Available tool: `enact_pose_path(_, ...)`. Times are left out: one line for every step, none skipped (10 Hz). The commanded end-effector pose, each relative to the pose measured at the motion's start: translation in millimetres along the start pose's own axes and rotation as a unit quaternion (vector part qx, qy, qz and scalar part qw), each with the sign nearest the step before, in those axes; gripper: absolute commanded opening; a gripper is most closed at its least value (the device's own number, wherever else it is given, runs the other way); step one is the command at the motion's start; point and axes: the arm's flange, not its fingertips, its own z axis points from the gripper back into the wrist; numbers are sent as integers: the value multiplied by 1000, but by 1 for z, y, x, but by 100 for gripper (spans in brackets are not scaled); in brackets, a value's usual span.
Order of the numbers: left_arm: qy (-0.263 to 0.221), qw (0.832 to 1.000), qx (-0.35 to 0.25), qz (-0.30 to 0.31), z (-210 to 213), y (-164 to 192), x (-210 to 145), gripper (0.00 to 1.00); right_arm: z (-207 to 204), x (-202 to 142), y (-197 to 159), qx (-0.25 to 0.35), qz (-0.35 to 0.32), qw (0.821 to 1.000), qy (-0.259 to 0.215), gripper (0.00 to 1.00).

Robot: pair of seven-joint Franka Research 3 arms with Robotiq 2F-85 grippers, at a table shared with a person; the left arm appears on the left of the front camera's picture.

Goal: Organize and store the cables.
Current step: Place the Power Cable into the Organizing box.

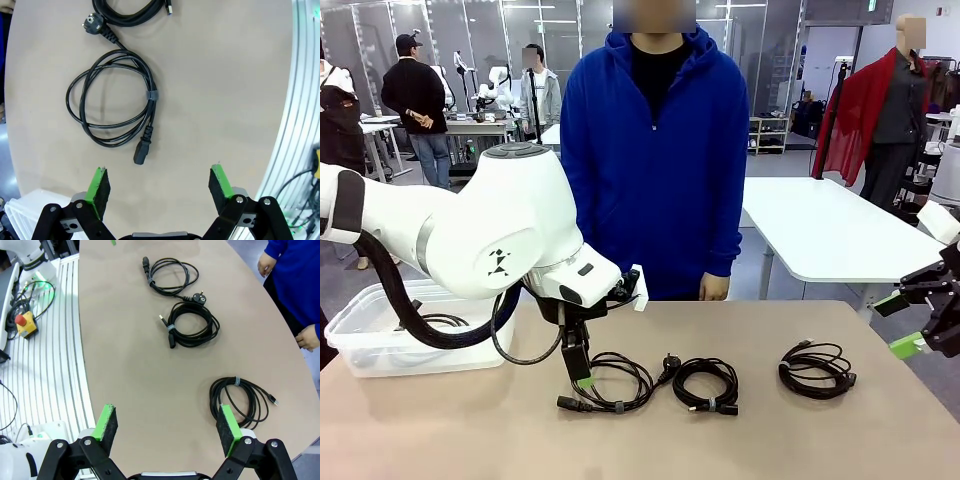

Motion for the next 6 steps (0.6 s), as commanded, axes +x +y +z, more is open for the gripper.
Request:
enact_pose_path(-3, 1000, 2, -1, -2, -1, 0, 100, -1, 1, 1, 0, -3, 1000, -6, 100)
enact_pose_path(-3, 1000, 2, -1, -2, -1, 0, 100, -1, 1, 1, 0, -3, 1000, -6, 100)
enact_pose_path(-3, 1000, 2, -1, -2, -1, 0, 100, -1, 1, 1, 0, -3, 1000, -6, 100)
enact_pose_path(0, 1000, 0, -1, 0, -1, 1, 100, -1, 1, 1, 0, -3, 1000, -6, 100)
enact_pose_path(-22, 999, -19, -25, -11, 0, -3, 100, -1, 1, 1, 0, -3, 1000, -6, 100)
enact_pose_path(-12, 1000, -16, -14, -20, 2, -6, 100, -1, 1, 1, 0, -3, 1000, -6, 100)
